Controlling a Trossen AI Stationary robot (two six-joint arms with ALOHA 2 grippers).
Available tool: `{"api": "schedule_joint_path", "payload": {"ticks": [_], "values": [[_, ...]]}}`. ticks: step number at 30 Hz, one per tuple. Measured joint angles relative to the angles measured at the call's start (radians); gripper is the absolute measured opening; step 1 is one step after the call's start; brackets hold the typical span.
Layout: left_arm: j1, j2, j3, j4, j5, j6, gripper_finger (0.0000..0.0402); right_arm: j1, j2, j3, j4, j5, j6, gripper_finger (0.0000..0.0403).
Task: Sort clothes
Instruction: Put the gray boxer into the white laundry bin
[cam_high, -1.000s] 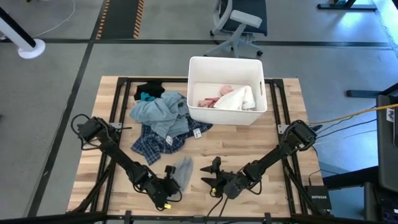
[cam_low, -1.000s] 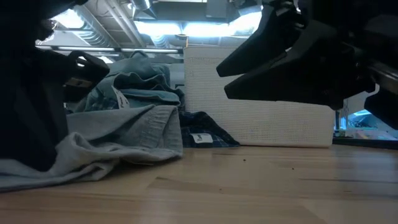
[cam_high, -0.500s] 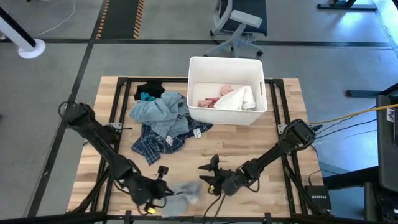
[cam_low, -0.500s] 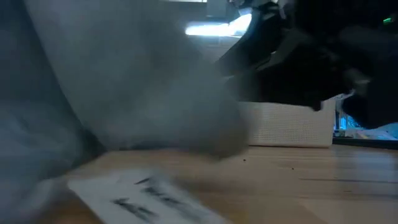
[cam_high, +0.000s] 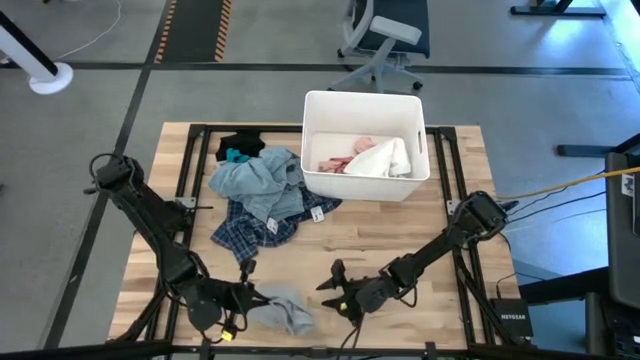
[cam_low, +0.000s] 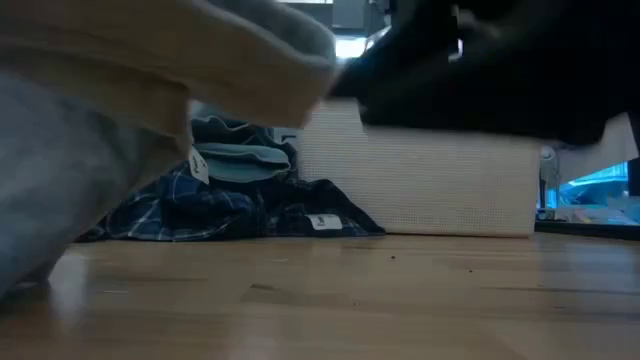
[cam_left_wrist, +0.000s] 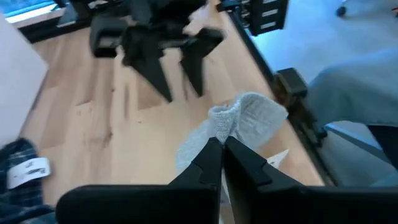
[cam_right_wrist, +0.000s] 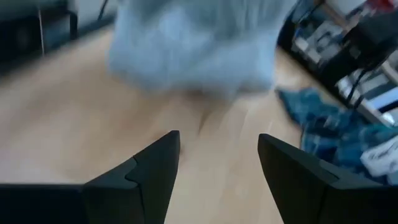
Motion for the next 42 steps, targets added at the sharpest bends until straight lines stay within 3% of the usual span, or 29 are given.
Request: {"api": "schedule_joint_path", "payload": {"ticks": [10,16,24,30,35,42], "values": [[0.042,0.000,0.000,-0.006,-0.054,0.007,0.0003,0.057,-0.001,0.000,0.016,-0.011,0.011,0.0237],[0.059,0.000,0.000,-0.005,-0.054,0.013,0.0005,0.093,0.003,0.000,-0.096,0.100,-0.025,0.0237],[0.062,0.000,-0.001,-0.004,-0.054,0.017,0.0003,0.088,0.080,0.007,0.093,0.139,-0.169,0.0237],[0.062,0.000,-0.001,-0.004,-0.054,0.015,0.0006,0.088,0.134,0.069,0.086,0.227,-0.234,0.0231],[0.062,0.000,-0.001,-0.004,-0.054,0.015,0.0007,0.082,0.148,0.112,0.031,0.290,-0.273,0.0175],[0.062,0.000,-0.001,-0.004,-0.054,0.015,0.0007,0.083,0.146,0.146,0.011,0.308,-0.310,0.0026]]}}
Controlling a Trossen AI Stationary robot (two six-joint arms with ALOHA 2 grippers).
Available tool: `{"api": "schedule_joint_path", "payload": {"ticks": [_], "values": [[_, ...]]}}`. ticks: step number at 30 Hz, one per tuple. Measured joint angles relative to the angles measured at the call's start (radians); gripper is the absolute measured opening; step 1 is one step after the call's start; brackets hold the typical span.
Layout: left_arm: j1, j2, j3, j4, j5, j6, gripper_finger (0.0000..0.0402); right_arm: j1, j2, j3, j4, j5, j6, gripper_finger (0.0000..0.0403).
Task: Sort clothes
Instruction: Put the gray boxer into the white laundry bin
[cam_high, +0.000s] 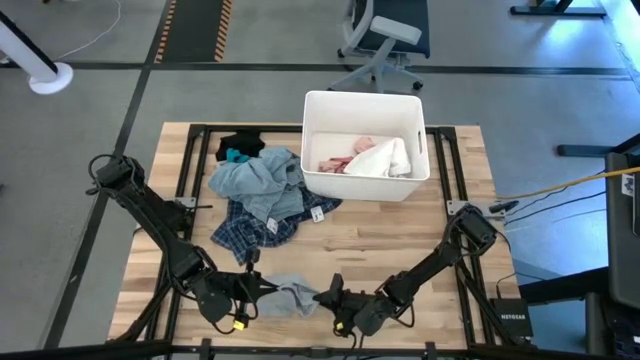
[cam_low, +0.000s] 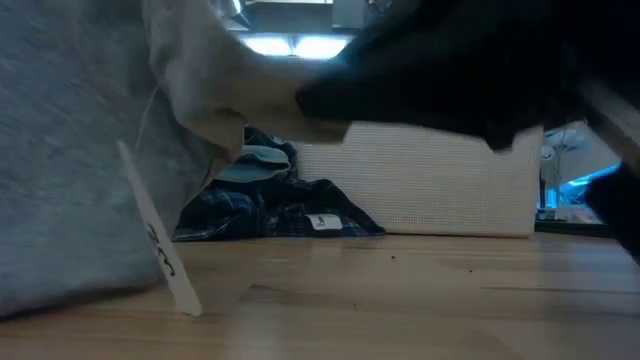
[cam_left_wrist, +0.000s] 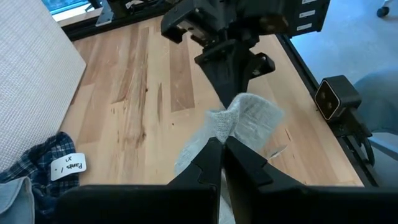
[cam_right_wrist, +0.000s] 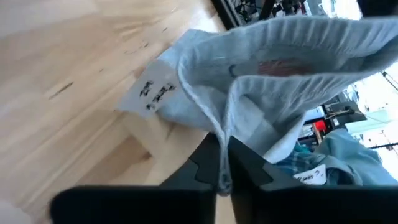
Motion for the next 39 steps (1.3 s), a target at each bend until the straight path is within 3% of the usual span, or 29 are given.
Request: {"api": "schedule_joint_path", "payload": {"ticks": [2,7,12,16,22,27,32,39], "values": [[0.000,0.000,0.000,0.000,0.000,0.000,0.0007,0.006,-0.017,0.010,-0.032,0.002,0.007,0.0017],[0.000,-0.004,0.011,-0.002,0.000,0.032,0.0007,0.020,-0.136,0.060,-0.250,0.092,0.108,0.0047],[0.000,-0.052,0.073,0.005,-0.009,0.108,0.0008,0.033,-0.277,0.145,-0.523,0.113,0.185,0.0022],[0.000,-0.093,0.103,0.001,-0.048,0.164,0.0008,0.033,-0.359,0.229,-0.704,0.112,0.258,0.0015],[0.005,-0.157,0.106,-0.004,-0.156,0.179,0.0008,0.032,-0.406,0.349,-0.921,0.123,0.373,0.0043],[0.004,-0.162,0.106,-0.082,-0.222,0.093,0.0008,0.032,-0.405,0.377,-1.059,0.120,0.504,0.0025],[-0.013,-0.152,0.099,-0.274,-0.224,-0.130,0.0008,0.047,-0.399,0.377,-1.203,0.106,0.687,0.0017],[-0.061,-0.107,0.033,-0.225,-0.152,-0.241,0.0008,0.073,-0.365,0.378,-1.171,-0.007,0.754,0.0034]]}}
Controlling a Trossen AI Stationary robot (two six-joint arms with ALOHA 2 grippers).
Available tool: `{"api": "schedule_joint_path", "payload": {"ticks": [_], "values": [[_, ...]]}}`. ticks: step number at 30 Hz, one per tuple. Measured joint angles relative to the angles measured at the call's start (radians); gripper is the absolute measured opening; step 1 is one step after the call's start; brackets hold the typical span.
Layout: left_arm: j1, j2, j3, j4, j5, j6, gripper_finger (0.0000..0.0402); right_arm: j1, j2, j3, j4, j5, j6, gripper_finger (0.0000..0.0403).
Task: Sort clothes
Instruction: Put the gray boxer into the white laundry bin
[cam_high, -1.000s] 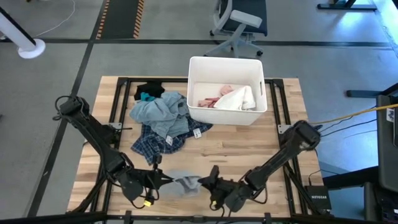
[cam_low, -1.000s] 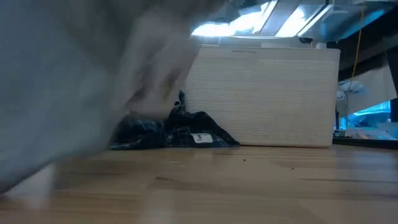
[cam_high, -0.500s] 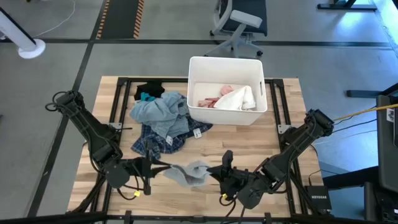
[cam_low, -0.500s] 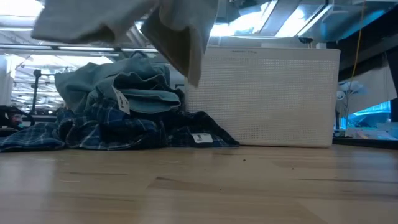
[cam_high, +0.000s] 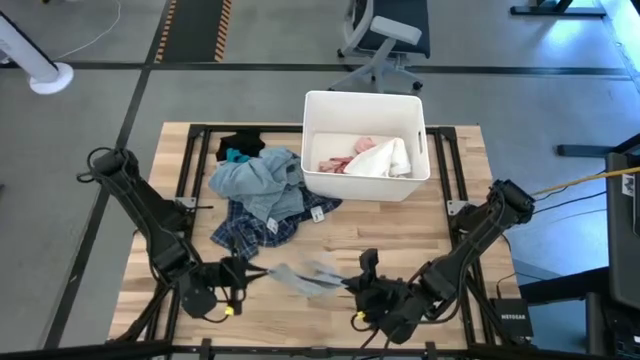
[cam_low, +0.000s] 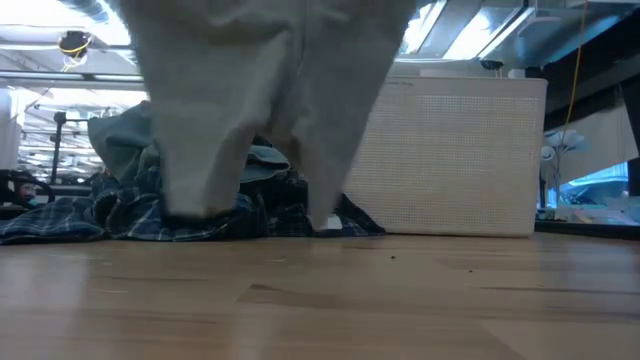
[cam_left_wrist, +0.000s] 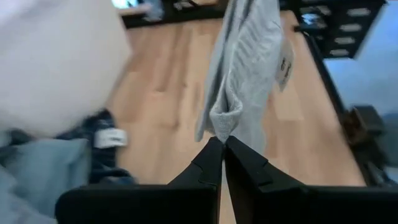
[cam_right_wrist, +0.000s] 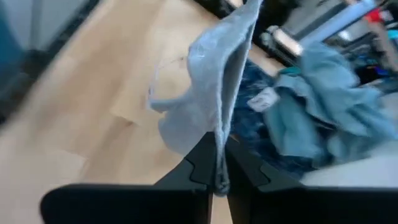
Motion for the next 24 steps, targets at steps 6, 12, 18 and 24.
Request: {"api": "schedule_joint_path", "payload": {"ticks": [6,12,18,24], "values": [[-0.046,0.086,0.000,0.145,0.118,0.012,0.0008,0.032,0.043,0.000,0.106,-0.163,0.040,0.0020],[-0.060,0.127,0.000,0.255,0.171,0.077,0.0008,0.047,0.061,-0.001,0.171,-0.264,0.027,0.0037],[-0.010,0.117,0.000,0.257,0.133,0.110,0.0008,-0.017,0.065,0.000,0.095,-0.259,0.004,0.0029],[0.078,0.119,-0.001,-0.034,0.104,-0.117,0.0008,-0.124,0.072,-0.043,0.045,-0.247,-0.025,0.0032]]}}
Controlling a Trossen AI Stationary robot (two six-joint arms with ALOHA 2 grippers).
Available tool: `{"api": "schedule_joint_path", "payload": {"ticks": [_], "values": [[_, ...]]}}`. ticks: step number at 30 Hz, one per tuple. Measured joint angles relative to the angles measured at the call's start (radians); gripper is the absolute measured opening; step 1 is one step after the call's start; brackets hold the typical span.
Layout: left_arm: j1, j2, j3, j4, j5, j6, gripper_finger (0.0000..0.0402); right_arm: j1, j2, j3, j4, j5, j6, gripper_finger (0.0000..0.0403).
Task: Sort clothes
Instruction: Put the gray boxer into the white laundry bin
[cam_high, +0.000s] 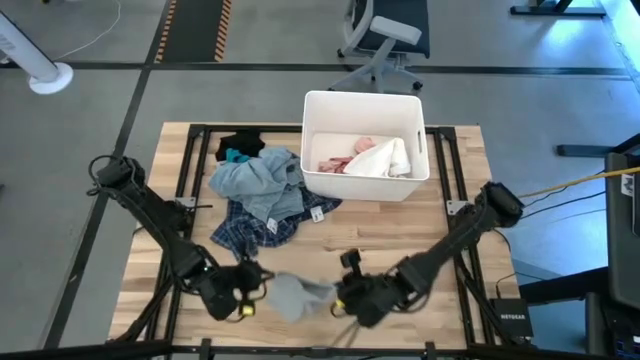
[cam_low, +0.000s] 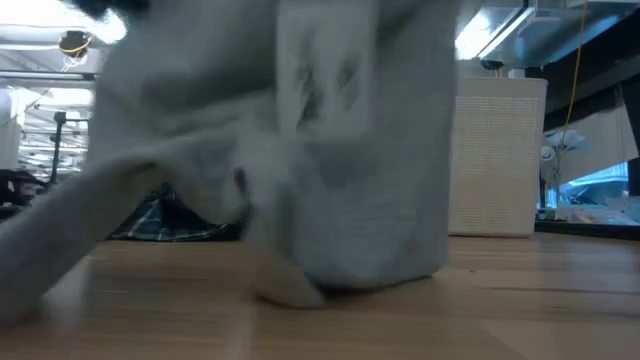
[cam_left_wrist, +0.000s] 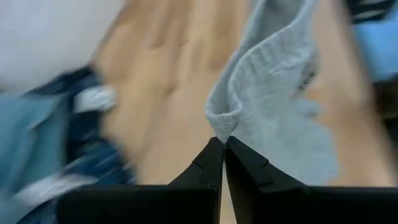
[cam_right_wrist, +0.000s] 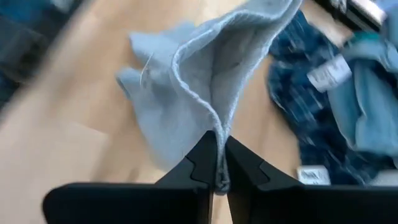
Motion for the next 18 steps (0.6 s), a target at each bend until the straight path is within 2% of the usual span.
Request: {"api": "schedule_joint_path", "payload": {"ticks": [6,11,14,18], "values": [[0.044,0.002,0.000,-0.229,-0.057,-0.170,0.0008,-0.092,0.005,-0.079,0.013,0.008,0.001,0.0053],[0.084,0.002,0.000,-0.242,-0.058,-0.185,0.0014,-0.161,0.012,-0.109,0.009,0.007,0.001,0.0085],[0.113,0.002,0.000,-0.249,-0.054,-0.163,0.0041,-0.194,0.014,-0.109,0.007,0.007,0.000,0.0113],[0.156,0.002,0.000,-0.299,-0.053,-0.195,0.0096,-0.222,0.014,-0.097,-0.001,0.008,-0.029,0.0156]]}}
